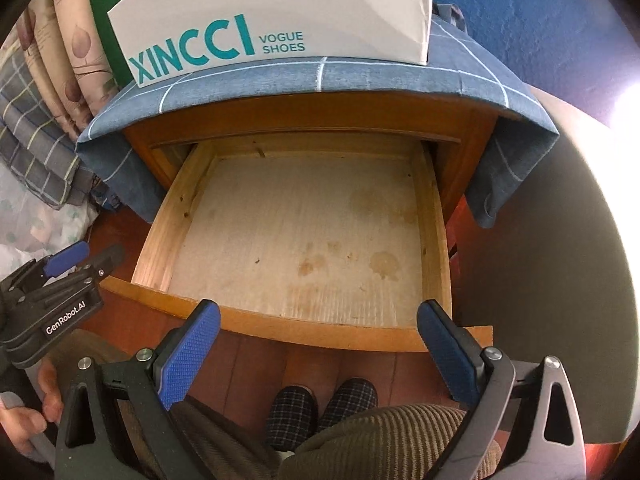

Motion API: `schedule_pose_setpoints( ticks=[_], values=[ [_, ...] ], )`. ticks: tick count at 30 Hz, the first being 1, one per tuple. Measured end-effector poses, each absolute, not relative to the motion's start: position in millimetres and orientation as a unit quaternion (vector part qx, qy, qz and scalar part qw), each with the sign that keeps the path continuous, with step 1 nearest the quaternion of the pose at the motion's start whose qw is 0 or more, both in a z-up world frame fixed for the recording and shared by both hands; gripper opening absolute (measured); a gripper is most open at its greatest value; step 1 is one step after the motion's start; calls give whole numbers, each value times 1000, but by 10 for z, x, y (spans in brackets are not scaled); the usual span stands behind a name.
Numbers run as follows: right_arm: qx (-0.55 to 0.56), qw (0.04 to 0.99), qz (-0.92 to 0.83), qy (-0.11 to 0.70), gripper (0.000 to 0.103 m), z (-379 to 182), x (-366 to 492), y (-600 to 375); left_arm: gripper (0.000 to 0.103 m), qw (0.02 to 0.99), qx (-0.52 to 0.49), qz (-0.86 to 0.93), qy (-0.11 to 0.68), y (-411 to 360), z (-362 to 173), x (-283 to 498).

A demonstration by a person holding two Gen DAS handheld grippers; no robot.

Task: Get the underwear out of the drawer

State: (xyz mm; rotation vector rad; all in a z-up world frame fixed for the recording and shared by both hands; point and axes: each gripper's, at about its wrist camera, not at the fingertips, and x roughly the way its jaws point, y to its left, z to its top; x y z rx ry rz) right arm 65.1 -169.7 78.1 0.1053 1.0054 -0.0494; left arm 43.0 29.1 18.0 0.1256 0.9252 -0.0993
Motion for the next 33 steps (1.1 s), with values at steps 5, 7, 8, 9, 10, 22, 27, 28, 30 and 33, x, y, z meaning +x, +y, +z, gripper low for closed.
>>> schedule_pose_setpoints(
  ticks=[5,7,8,9,10,22,27,28,30,33],
  values=[
    [46,874,-24,482,98,779,665,-1676,59,892,62,-48,445,284,180,437],
    [45,873,-24,484,98,771,673,-1674,59,892,63,-48,446,284,179,438],
    [45,873,-25,485,98,769,674,-1672,59,892,63,-48,445,282,178,438],
    [44,873,-25,485,98,768,673,-1667,59,892,63,-49,446,281,177,439],
    [43,873,-25,486,98,768,677,-1665,59,891,63,-49,446,282,176,439],
    [36,871,-29,489,98,753,682,-1648,59,892,64,-49,445,280,180,440],
    [29,869,-29,493,98,737,695,-1628,59,892,65,-48,446,279,181,438],
    [28,869,-29,493,98,738,696,-1622,59,892,65,-48,446,278,183,436],
    [25,869,-30,493,98,738,694,-1610,59,892,65,-48,445,278,185,434],
    [26,869,-30,494,98,732,692,-1619,59,892,65,-49,445,277,179,435]
  ],
)
